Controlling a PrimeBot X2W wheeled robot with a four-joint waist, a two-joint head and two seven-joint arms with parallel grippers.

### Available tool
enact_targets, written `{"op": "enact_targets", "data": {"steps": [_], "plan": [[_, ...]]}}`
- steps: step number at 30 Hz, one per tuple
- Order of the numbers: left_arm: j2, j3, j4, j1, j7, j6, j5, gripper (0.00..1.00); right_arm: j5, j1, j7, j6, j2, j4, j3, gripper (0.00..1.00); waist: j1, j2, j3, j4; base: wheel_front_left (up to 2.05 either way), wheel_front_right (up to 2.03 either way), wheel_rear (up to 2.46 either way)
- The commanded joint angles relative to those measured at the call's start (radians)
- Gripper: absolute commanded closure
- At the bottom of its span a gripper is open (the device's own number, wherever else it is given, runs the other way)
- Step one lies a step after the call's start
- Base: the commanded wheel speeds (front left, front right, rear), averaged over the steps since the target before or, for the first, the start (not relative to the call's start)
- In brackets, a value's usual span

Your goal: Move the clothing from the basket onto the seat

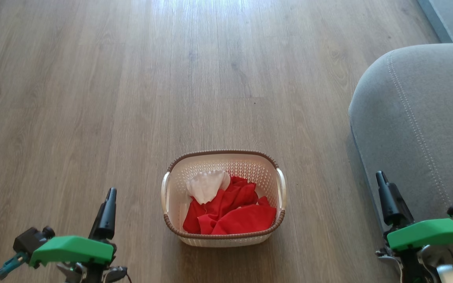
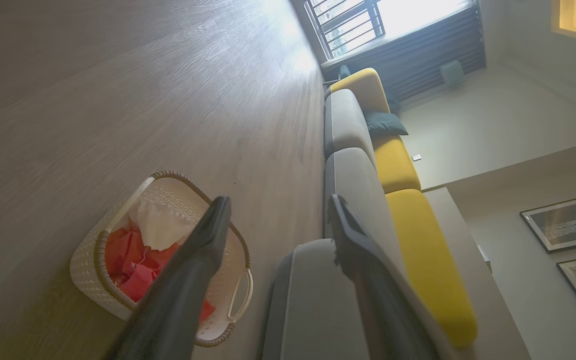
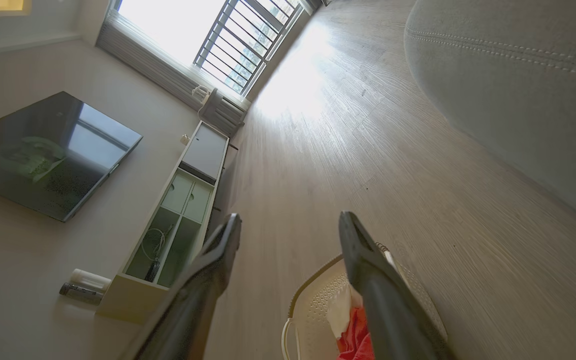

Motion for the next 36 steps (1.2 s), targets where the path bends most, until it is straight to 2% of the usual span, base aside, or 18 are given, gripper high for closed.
{"op": "enact_targets", "data": {"steps": [1,36], "plan": [[0.007,0.009,-0.04,-0.048,-0.012,0.0,0.037,0.0,-0.042,-0.028,-0.016,0.0,-0.024,-0.044,0.015,0.0,0.0,0.0,-0.001,0.0,0.0,0.0,0.0],[0.009,0.003,-0.069,-0.045,-0.115,-0.013,0.496,0.0,-0.484,-0.029,-0.119,0.0,-0.078,-0.083,0.099,0.0,0.0,0.0,-0.002,-0.001,0.0,0.0,0.0]]}}
